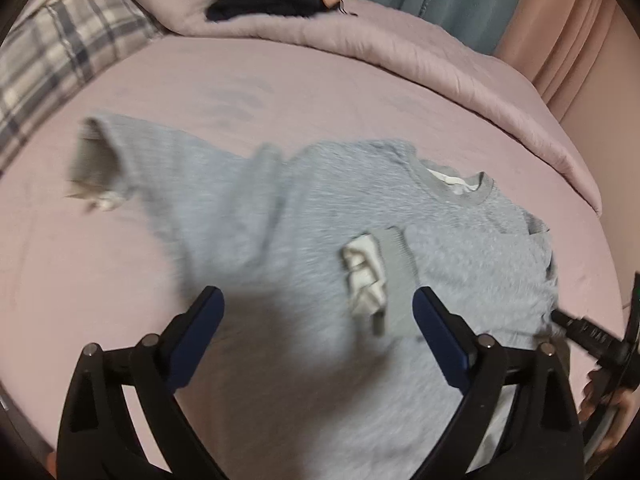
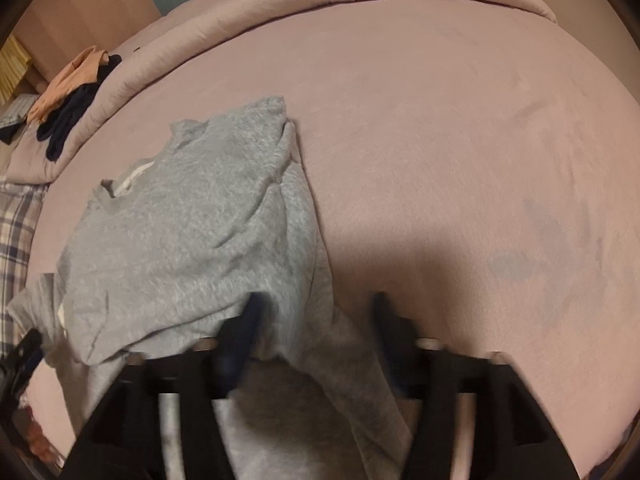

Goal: Fold small clothes
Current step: 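Move the left tool toward the other sleeve cuff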

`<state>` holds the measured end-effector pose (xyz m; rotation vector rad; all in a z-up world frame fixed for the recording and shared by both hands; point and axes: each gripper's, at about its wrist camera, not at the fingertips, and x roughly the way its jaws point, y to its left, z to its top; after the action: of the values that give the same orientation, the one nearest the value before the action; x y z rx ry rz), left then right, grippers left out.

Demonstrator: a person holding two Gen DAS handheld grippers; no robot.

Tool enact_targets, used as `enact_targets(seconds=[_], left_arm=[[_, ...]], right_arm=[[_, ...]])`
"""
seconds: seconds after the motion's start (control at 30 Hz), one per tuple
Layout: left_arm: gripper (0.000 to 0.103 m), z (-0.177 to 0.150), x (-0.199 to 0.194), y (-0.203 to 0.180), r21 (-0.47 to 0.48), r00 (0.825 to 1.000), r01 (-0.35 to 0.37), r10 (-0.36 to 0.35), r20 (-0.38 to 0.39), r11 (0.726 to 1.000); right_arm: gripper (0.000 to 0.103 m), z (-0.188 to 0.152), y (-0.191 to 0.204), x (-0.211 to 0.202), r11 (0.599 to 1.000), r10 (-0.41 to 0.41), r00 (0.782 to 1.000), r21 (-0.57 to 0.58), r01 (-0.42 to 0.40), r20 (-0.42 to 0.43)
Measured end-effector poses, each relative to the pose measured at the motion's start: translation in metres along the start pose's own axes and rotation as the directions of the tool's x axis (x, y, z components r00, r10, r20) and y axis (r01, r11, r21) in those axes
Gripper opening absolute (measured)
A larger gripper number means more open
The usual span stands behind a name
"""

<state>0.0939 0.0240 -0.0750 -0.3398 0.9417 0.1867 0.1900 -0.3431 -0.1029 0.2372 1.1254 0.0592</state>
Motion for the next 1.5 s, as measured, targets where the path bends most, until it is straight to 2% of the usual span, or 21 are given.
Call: enact_targets(seconds=[0.07, 0.13, 0.2, 0.3, 0.47, 0.6, 0.7, 0.8, 0.93, 1.17, 1.33, 1.5], left_arm=[[0.098, -0.002, -0.012, 0.009, -0.03, 1.0, -0.008, 0.009, 0.02, 1.0], [0.1, -0.003, -0.026, 0.02, -0.074, 0.999, 0.006, -0.002, 0.045, 0.997], [0.101, -0.003, -0.036, 0.029, -0.106, 0.997, 0.034, -0.027, 0.065, 0.994], [0.101, -0.003, -0.048, 0.036, -0.134, 0.996, 0.045, -0.034, 0.087, 0.99], [0.101, -0.004, -0.066, 0.046, -0.171, 0.994, 0.025, -0.006, 0.113, 0.985], [0.102, -0.008, -0.08, 0.048, -0.161, 0.989, -0.006, 0.03, 0.147, 0.987], [0.102, -0.011, -0.088, 0.048, -0.154, 0.985, 0.016, 0.011, 0.171, 0.988], [0.102, -0.013, -0.094, 0.051, -0.157, 0.984, 0.045, -0.016, 0.179, 0.987], [0.102, -0.015, -0.103, 0.053, -0.159, 0.982, 0.021, 0.01, 0.19, 0.987], [0.102, -0.018, -0.116, 0.058, -0.157, 0.975, 0.038, -0.003, 0.22, 0.987], [0.102, -0.019, -0.117, 0.061, -0.158, 0.973, -0.02, 0.056, 0.224, 0.987], [0.102, -0.019, -0.117, 0.068, -0.175, 0.973, -0.015, 0.055, 0.223, 0.985]], right_arm=[[0.07, -0.002, 0.004, -0.015, 1.0, -0.02, 0.999, -0.018, 0.02, 0.041], [0.071, -0.005, 0.009, -0.029, 1.0, -0.006, 0.997, -0.026, 0.008, 0.071], [0.081, -0.005, 0.012, -0.049, 0.999, 0.034, 0.993, -0.034, -0.03, 0.113], [0.088, -0.008, 0.017, -0.076, 0.997, 0.069, 0.982, -0.058, -0.059, 0.178], [0.089, -0.017, 0.023, -0.113, 0.994, 0.087, 0.959, -0.088, -0.065, 0.269], [0.089, -0.025, 0.033, -0.129, 0.993, 0.085, 0.946, -0.108, -0.054, 0.311], [0.089, -0.029, 0.038, -0.136, 0.992, 0.067, 0.929, -0.124, -0.023, 0.365], [0.089, -0.033, 0.041, -0.143, 0.991, 0.049, 0.919, -0.134, 0.004, 0.391], [0.089, -0.038, 0.044, -0.15, 0.989, 0.062, 0.908, -0.145, -0.001, 0.415], [0.089, -0.044, 0.048, -0.162, 0.989, 0.034, 0.887, -0.145, 0.037, 0.461], [0.089, -0.048, 0.049, -0.166, 0.99, 0.022, 0.877, -0.133, 0.049, 0.48], [0.089, -0.05, 0.047, -0.17, 0.991, 0.019, 0.873, -0.125, 0.048, 0.488]])
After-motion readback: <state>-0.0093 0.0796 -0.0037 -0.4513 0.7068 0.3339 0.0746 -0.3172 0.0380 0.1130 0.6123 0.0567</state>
